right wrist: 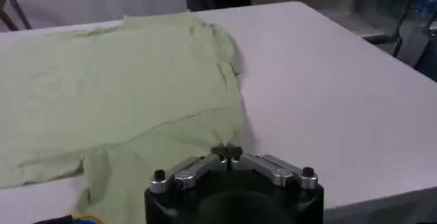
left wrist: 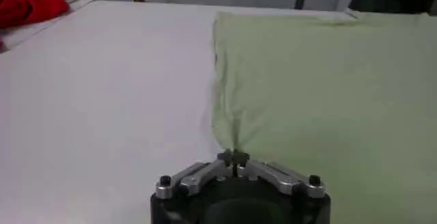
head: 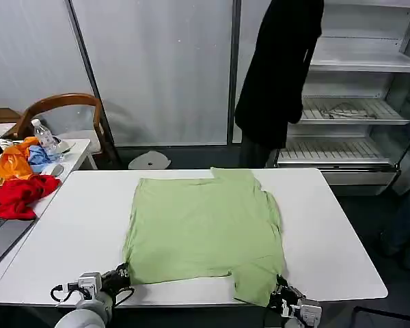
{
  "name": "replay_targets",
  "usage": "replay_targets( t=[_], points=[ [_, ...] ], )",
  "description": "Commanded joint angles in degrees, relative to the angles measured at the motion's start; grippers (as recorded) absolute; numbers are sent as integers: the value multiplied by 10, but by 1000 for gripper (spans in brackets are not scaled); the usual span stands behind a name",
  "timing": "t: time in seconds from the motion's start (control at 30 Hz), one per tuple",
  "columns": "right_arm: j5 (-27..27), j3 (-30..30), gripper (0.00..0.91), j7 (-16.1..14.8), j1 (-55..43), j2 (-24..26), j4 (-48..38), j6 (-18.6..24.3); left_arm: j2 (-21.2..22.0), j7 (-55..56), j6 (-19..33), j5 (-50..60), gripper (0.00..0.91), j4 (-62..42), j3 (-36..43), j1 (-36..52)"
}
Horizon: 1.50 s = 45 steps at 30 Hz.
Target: Fold and organize the clothes.
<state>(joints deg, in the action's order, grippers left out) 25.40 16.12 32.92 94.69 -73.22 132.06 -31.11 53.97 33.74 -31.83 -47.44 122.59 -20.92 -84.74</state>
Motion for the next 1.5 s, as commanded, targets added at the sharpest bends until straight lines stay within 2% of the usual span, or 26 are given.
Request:
replay_targets(
  t=[0.03, 0.57, 0.73, 0.77, 0.8, 1.03, 1.07, 1.1, 1.5],
  points=[
    [-8, -1, 0, 2, 39, 0, 39, 5, -5, 0, 4, 4, 10, 47, -9, -35],
    [-13, 10, 0, 6, 21, -3, 47, 4, -14, 8, 3, 2, 10, 81, -24, -31],
    [-18, 8, 0, 18, 18, -12, 26, 6, -12, 9, 3, 1, 10, 71, -19, -19],
    [-10, 11, 665, 26, 14, -14, 19, 6, -12, 9, 3, 1, 10, 69, -17, -19],
    [-1, 14, 907, 29, 11, -16, 12, 6, -11, 8, 4, 1, 10, 64, -14, -19],
    [47, 35, 907, 33, -9, -21, -49, 10, -6, 7, 7, 1, 10, 47, -5, -13],
    [47, 35, 907, 32, -10, -23, -57, 11, -6, 7, 7, 1, 50, 48, -4, -13],
    [47, 34, 907, 31, -10, -24, -62, 11, -6, 7, 7, 2, 907, 48, -4, -13],
    [44, 17, 907, 31, -7, -28, -52, 5, -1, 13, 1, -3, 907, 48, -4, -23]
  ],
)
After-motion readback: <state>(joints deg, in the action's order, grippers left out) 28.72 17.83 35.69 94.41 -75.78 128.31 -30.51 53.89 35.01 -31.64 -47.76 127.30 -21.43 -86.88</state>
